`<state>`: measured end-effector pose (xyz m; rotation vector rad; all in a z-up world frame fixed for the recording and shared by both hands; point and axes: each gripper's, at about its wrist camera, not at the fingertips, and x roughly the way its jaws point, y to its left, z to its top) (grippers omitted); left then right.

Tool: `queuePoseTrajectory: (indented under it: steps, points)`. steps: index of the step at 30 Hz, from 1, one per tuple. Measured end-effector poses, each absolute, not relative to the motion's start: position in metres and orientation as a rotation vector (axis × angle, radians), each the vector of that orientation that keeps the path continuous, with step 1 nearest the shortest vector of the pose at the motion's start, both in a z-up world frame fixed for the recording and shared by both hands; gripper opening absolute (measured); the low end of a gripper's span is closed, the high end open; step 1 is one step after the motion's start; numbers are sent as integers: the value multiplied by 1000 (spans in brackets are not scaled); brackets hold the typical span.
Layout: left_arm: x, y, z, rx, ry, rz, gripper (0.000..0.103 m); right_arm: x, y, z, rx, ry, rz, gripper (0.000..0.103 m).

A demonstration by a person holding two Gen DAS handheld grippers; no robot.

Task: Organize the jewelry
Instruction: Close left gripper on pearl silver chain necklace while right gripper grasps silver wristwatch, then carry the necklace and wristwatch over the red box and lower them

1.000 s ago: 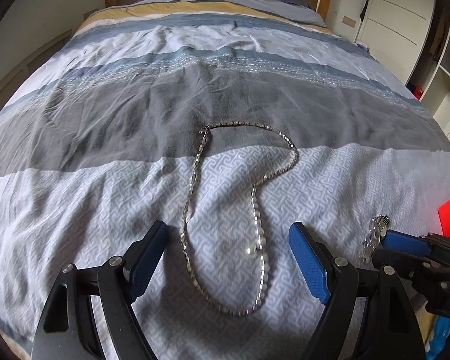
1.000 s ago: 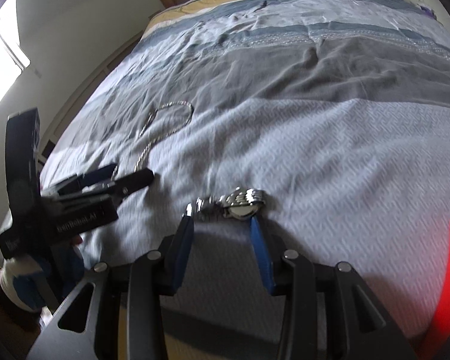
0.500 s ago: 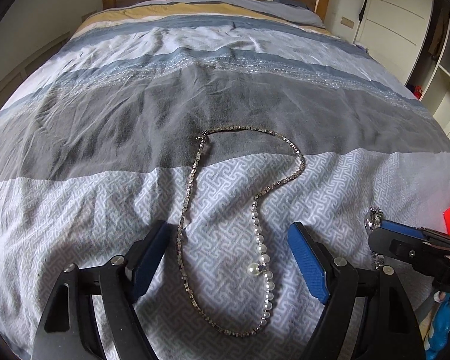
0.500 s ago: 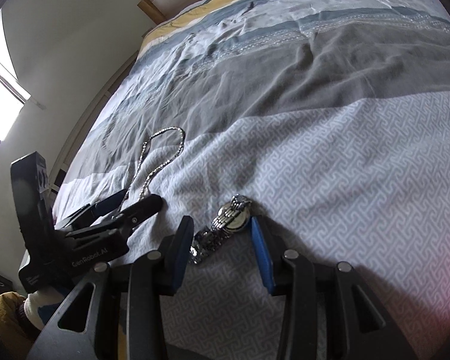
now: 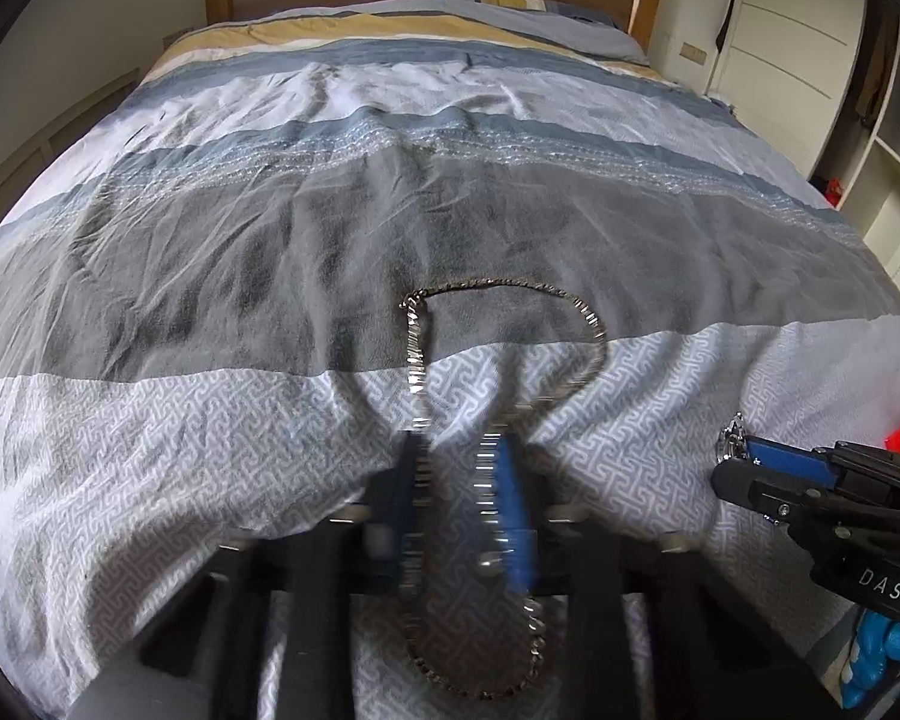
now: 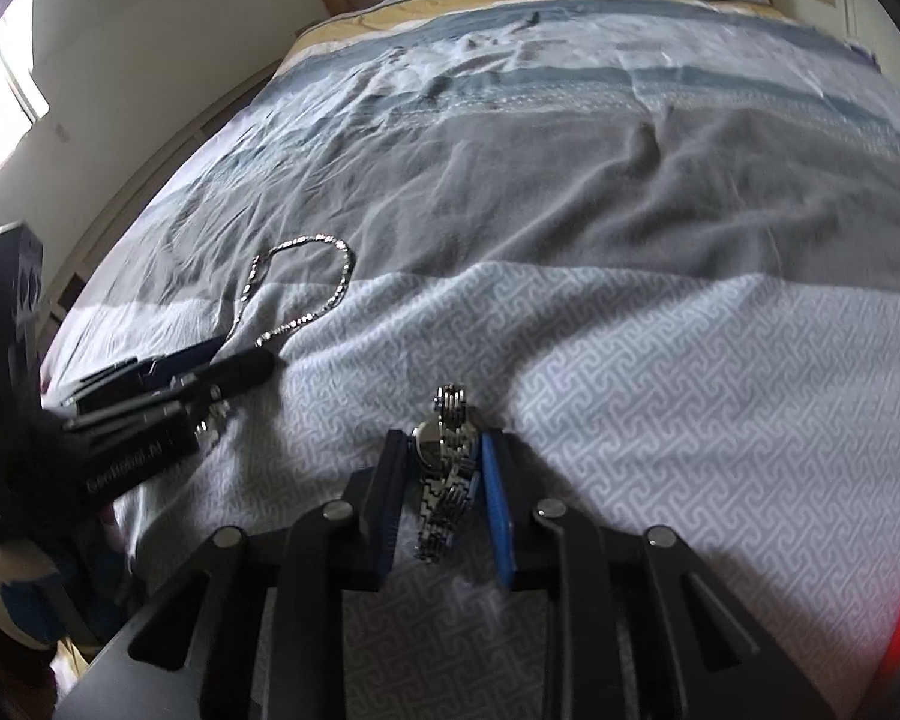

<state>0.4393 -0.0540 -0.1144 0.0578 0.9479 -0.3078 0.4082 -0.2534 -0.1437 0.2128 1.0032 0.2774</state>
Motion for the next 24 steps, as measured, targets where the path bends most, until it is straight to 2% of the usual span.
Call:
queuePoseTrajectory:
  steps: [1, 2, 10, 24]
  points:
    - [438, -53, -113, 54, 949, -312, 6, 406, -253, -141, 215, 997, 282, 23]
    - [436, -51, -110, 49, 948, -316, 5, 404, -254, -138, 220, 990, 288, 23]
    - [408, -43, -84, 11, 925, -347, 4, 373, -253, -114, 213, 966, 317, 23]
    - [315, -45, -25, 3, 874, -386, 4, 286, -257, -47, 208, 885, 333, 23]
